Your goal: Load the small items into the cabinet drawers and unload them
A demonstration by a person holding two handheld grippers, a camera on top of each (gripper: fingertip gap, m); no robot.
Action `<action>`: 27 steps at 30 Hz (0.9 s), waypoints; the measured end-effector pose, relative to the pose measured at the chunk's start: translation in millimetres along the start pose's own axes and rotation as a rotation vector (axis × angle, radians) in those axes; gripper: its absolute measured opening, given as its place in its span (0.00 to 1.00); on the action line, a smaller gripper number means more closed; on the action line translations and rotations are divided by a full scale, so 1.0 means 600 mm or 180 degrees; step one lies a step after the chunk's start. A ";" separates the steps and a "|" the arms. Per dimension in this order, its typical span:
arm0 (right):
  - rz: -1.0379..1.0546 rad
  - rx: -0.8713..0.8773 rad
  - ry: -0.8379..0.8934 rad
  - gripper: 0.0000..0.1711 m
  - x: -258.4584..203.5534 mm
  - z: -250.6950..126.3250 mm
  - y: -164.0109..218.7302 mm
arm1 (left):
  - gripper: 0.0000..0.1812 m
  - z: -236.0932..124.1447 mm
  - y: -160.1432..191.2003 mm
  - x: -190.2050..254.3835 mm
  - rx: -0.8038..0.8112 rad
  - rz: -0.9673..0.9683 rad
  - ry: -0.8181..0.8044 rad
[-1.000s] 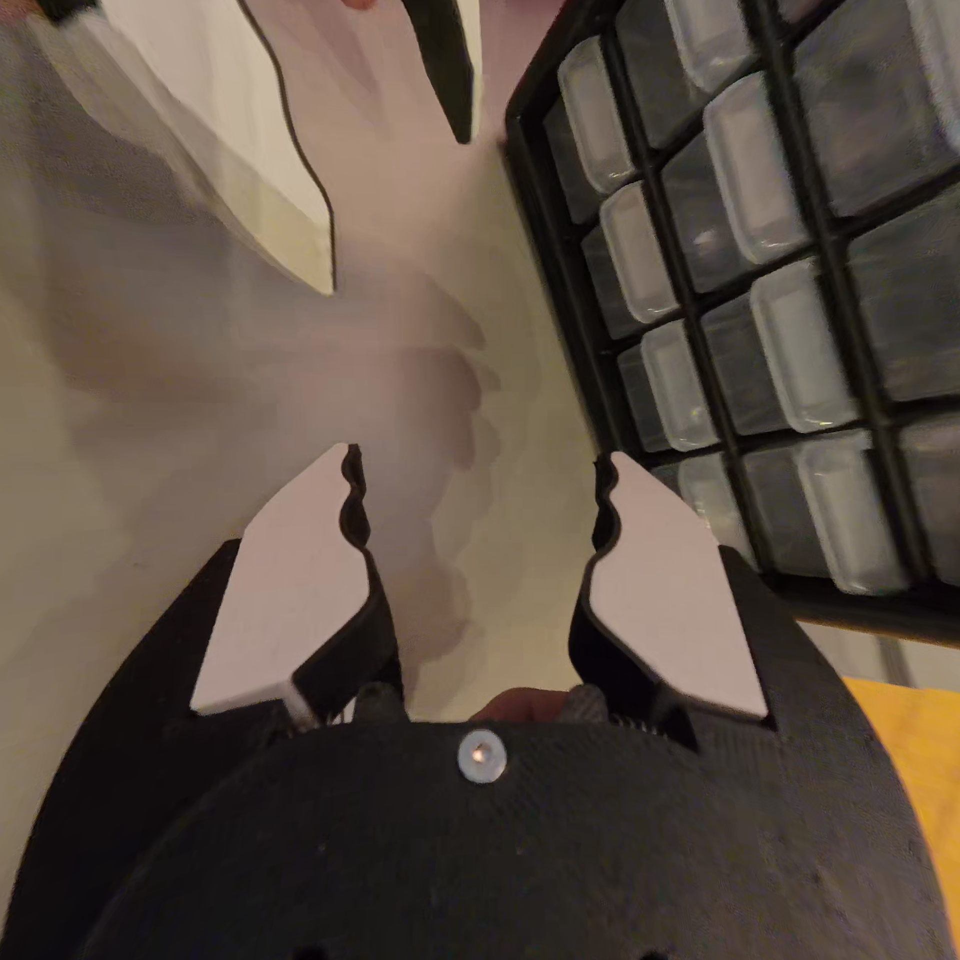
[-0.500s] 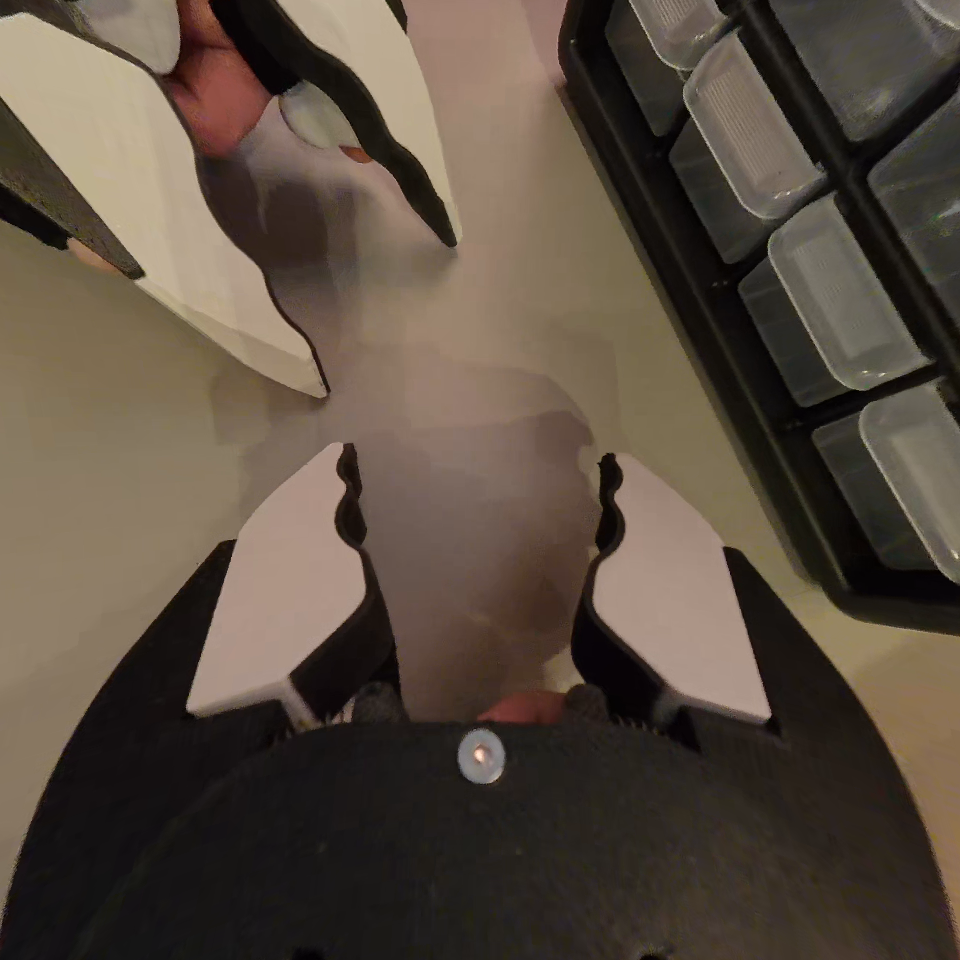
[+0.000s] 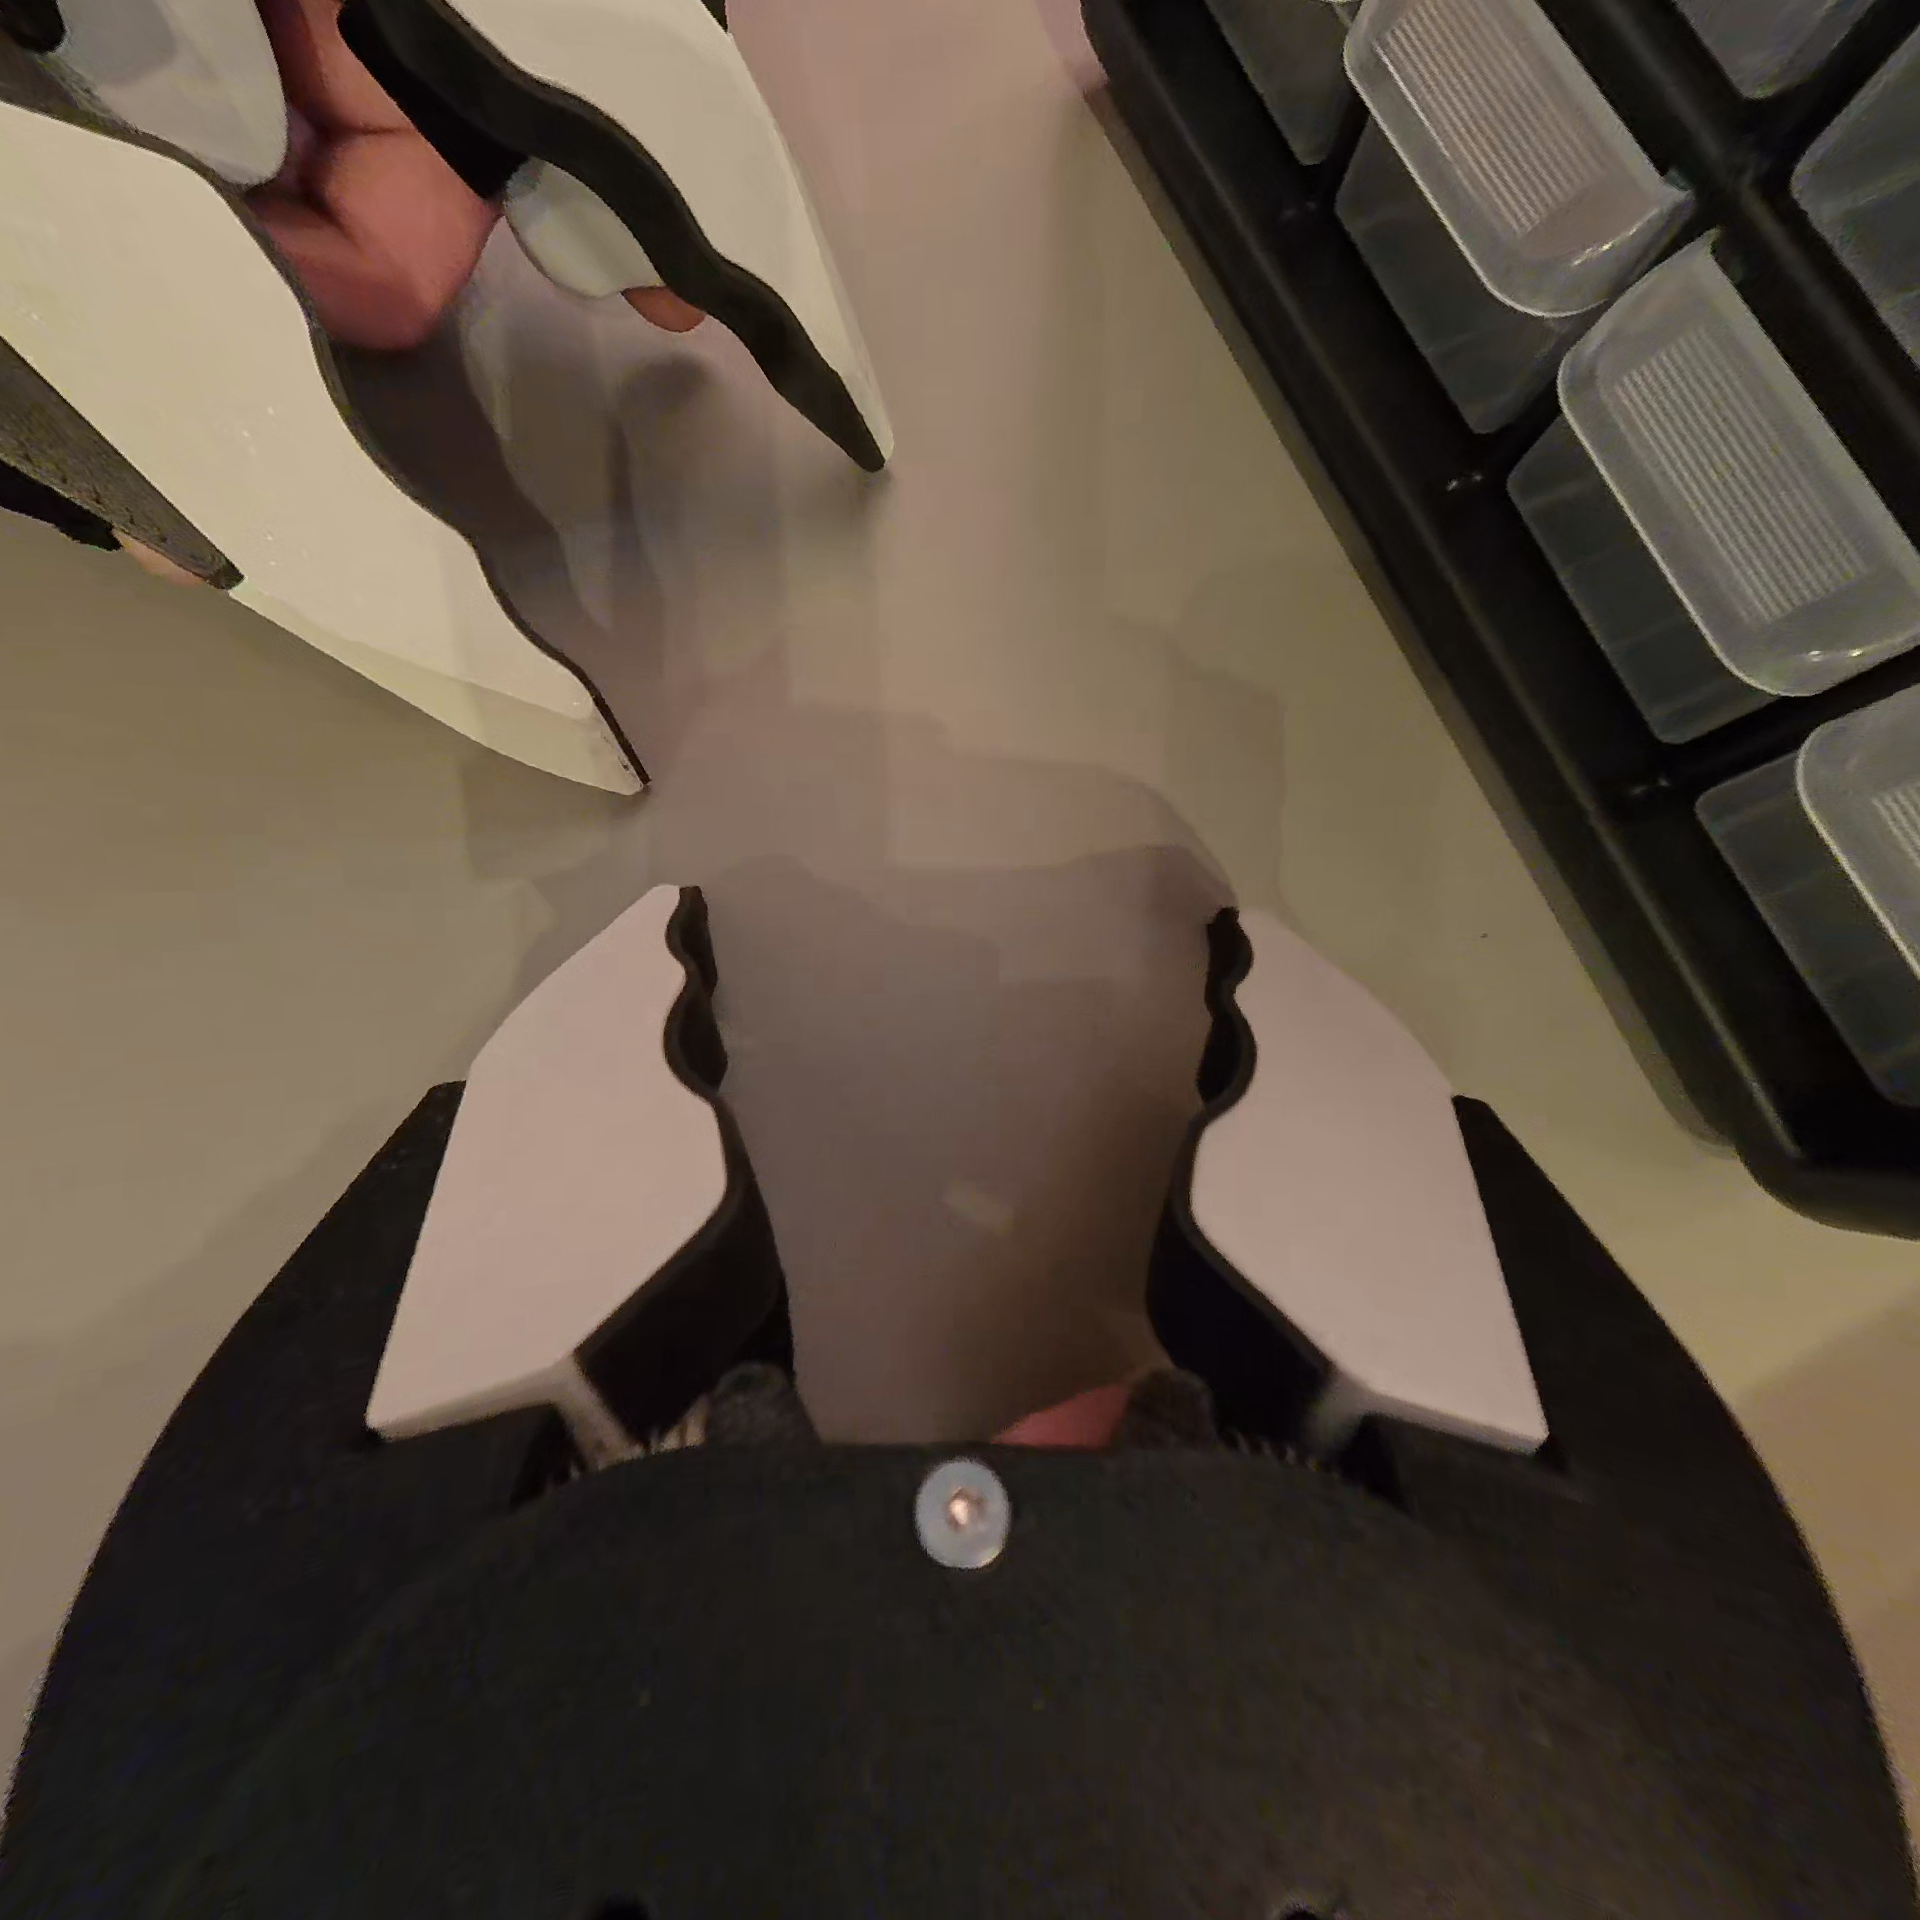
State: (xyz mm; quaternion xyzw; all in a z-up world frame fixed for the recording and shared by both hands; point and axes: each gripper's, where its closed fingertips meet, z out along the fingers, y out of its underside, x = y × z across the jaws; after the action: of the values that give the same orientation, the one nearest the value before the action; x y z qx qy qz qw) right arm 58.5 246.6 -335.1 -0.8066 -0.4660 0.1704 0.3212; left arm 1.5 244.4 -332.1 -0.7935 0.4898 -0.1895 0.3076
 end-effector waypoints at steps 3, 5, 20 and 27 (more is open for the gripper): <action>0.0000 0.0013 -0.0001 0.52 0.000 0.000 0.000 | 0.41 0.000 0.000 0.000 0.0000 0.0002 0.0002; -0.0010 0.0031 -0.0012 0.53 -0.001 0.000 0.000 | 0.41 0.000 0.000 0.000 0.0000 0.0003 0.0002; -0.0060 0.0053 -0.0053 0.53 -0.001 0.001 -0.001 | 0.39 -0.004 -0.005 -0.018 0.0101 0.0133 -0.0234; -0.0069 0.0054 -0.0068 0.53 0.000 0.001 -0.001 | 0.39 -0.029 -0.035 -0.043 0.0399 0.0120 -0.0456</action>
State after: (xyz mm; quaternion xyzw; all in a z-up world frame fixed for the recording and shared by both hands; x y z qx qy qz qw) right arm 58.0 247.1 -335.2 -0.7970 -0.4766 0.1794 0.3248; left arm -6.5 269.3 -304.9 -0.7749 0.4685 -0.1567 0.3943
